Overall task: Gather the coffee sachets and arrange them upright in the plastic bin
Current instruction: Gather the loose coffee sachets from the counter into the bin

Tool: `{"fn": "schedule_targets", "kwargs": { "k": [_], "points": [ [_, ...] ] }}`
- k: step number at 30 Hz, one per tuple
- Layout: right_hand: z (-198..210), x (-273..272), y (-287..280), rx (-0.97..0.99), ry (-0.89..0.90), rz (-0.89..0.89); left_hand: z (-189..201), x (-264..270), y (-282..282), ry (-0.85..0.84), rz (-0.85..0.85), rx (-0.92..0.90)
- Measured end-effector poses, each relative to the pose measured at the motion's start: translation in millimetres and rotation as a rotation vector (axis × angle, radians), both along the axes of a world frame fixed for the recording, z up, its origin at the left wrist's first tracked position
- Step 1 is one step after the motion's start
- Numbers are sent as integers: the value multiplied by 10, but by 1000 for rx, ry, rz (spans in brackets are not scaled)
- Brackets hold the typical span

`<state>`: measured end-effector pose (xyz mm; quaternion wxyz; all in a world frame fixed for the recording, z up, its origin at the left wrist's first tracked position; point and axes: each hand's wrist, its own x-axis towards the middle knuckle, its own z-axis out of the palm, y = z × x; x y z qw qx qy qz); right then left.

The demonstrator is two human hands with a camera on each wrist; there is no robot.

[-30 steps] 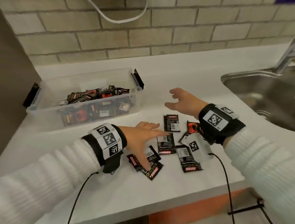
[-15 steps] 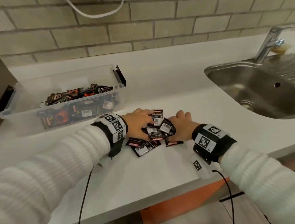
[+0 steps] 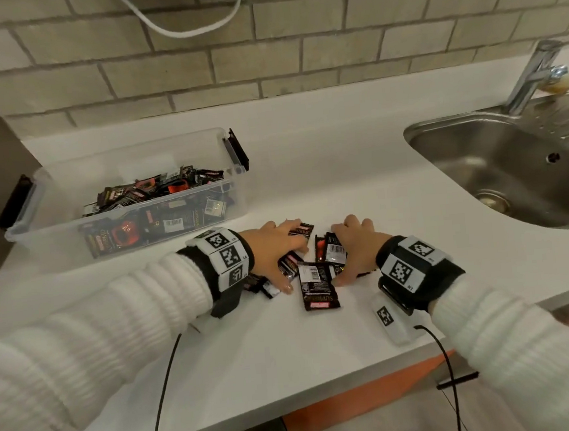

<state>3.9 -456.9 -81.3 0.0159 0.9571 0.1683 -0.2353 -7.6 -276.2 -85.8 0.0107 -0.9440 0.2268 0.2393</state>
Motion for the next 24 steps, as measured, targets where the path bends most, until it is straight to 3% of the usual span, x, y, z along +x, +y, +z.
{"fn": "schedule_targets", "kwargs": {
  "k": [6,11,13,15,18,21,24],
  "points": [
    [72,87,128,121,55,-1,-68,77,189,-58,103,-191],
    [130,198,120,251,-16,1,-169,87,306,-3,329,-455],
    [228,212,110,364,28,22,-162,152,330,45,317,-450],
    [348,151,150,437,184,85,-119,241,315,75,260,-383],
    [348,-24,305,308,347,223,-40,351,215,119,220,-286],
    [156,-128,418,128,298,295,-21,399,142,126,234,-270],
    [57,-140,433,100,275,288,-44,416,194,100,250,-329]
  ]
}}
